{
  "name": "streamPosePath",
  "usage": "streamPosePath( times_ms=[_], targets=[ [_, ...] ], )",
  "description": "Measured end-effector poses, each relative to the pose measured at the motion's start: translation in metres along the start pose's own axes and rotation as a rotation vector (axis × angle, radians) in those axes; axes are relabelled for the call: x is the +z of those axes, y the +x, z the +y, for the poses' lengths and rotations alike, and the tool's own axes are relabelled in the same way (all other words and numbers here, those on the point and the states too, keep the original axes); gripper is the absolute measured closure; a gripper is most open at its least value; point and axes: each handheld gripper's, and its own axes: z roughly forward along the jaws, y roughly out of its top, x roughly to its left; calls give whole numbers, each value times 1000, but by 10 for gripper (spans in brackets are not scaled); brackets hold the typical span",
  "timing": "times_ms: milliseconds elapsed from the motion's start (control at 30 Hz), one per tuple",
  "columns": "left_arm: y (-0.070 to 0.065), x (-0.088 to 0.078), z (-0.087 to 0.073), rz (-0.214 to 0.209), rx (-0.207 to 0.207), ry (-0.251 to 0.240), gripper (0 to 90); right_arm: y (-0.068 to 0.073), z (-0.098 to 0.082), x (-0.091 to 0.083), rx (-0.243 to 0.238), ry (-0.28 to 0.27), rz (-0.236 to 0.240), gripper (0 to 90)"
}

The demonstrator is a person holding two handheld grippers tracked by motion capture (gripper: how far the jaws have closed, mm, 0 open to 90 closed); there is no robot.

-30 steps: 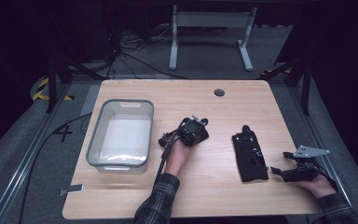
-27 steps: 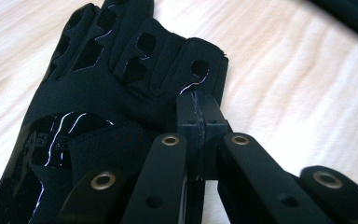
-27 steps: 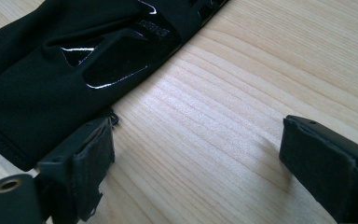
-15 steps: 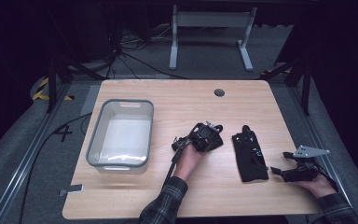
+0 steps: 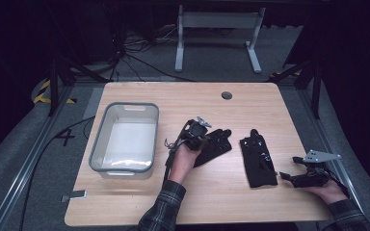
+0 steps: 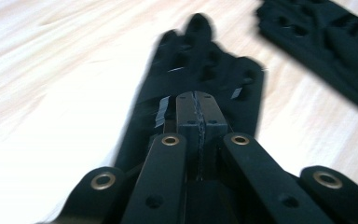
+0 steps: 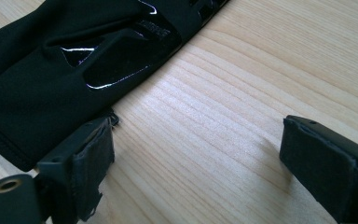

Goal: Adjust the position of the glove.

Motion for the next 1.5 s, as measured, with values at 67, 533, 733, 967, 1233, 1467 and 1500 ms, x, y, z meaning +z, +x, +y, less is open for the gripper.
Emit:
streamPosePath(
  times_ms=[67, 533, 733, 967, 1233, 1467, 1500],
  targets=[
    [6, -4, -3, 24, -13, -2, 899, 0, 0, 0, 0, 0, 0, 105],
    [23, 19, -21, 82, -83, 91, 900, 0, 0, 0, 0, 0, 0, 104],
    [19, 17, -22, 88, -71, 106, 900, 0, 0, 0, 0, 0, 0, 104],
    [4, 10, -28, 67, -35, 136, 900, 0, 0, 0, 0, 0, 0, 105],
    [-21, 5, -37, -32, -6, 146, 899, 0, 0, 0, 0, 0, 0, 105],
    [-36, 9, -36, -97, 17, 147, 899, 0, 0, 0, 0, 0, 0, 105],
    [-40, 10, -35, -106, 28, 147, 899, 0, 0, 0, 0, 0, 0, 104]
  ],
)
